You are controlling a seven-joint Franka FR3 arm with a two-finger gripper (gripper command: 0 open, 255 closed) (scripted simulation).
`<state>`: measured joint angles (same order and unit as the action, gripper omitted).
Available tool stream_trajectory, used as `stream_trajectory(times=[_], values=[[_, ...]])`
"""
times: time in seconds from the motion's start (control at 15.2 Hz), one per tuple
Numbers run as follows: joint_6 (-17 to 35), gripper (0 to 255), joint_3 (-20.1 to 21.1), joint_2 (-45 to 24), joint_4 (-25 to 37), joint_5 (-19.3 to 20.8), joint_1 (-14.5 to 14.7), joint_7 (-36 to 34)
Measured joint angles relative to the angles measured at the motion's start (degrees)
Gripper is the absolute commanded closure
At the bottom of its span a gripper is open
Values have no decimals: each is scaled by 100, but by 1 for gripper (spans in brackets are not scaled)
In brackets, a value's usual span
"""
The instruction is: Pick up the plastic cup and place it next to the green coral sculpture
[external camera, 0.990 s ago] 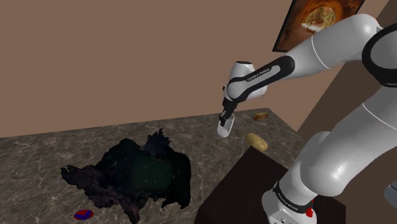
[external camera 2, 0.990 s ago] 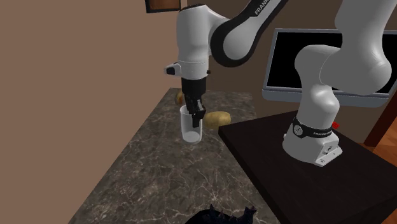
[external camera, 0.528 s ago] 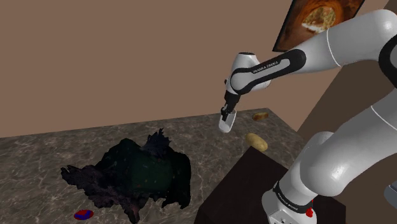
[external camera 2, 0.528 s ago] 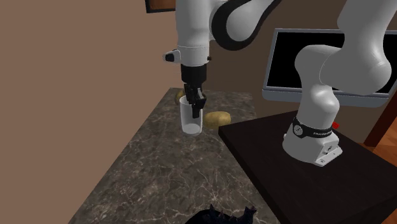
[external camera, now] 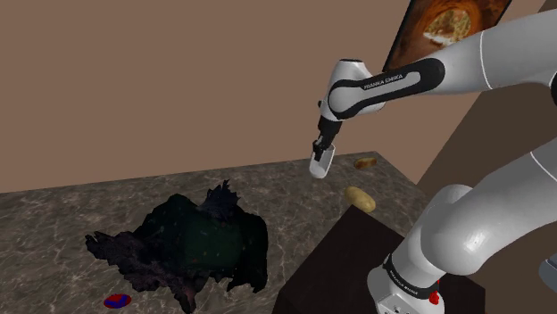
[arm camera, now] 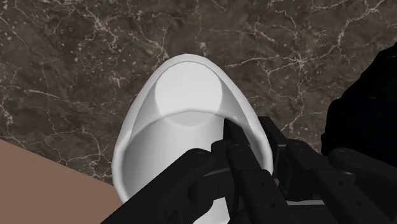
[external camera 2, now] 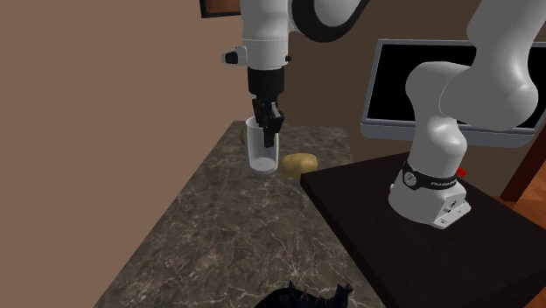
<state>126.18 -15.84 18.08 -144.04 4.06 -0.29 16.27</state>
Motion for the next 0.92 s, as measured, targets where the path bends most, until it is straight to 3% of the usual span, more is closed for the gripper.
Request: stream_trajectory(times=[0.92], values=[[-1171, 255, 111, 448, 729, 35, -9, -79]])
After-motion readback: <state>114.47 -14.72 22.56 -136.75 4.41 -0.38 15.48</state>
